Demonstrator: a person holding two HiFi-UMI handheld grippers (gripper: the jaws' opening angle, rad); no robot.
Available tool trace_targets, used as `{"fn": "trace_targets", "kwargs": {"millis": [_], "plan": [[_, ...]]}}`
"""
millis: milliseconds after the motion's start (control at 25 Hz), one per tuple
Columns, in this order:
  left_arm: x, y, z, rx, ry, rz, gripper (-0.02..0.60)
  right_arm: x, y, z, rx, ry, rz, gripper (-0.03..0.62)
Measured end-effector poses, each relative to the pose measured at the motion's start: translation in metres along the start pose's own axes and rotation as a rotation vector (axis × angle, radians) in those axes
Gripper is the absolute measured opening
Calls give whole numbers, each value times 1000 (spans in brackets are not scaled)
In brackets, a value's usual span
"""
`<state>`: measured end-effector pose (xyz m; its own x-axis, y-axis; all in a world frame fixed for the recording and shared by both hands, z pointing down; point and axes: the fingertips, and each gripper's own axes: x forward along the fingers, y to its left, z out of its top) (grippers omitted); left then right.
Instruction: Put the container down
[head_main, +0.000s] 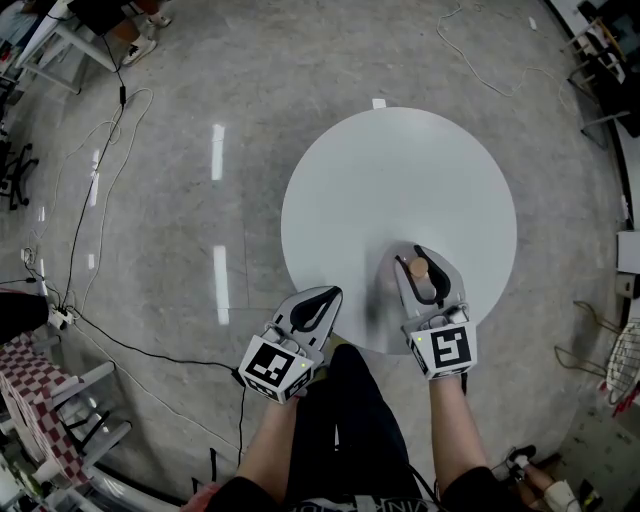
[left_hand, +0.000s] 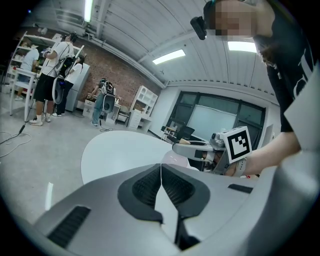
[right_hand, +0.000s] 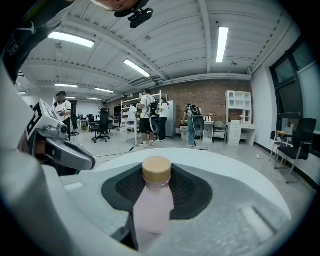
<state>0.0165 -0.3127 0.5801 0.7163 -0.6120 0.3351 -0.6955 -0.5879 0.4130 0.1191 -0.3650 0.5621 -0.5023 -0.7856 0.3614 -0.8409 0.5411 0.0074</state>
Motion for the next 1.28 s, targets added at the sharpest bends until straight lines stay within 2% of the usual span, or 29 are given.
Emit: {"fn": "trace_targets", "kwargs": {"millis": [360, 520, 720, 1280], "plan": [[-6, -4, -3, -5, 0, 0, 14, 3, 3, 6, 22, -13, 16, 160], [-8, -8, -4, -4, 1, -4, 14, 0, 2, 7, 22, -12, 7, 212], [-9, -10, -5, 2, 0, -5, 14, -6, -1, 7, 26, -14, -8, 243], [-19, -39, -6, 29, -23, -22, 14, -46, 1, -4, 90, -11, -21, 261]]}}
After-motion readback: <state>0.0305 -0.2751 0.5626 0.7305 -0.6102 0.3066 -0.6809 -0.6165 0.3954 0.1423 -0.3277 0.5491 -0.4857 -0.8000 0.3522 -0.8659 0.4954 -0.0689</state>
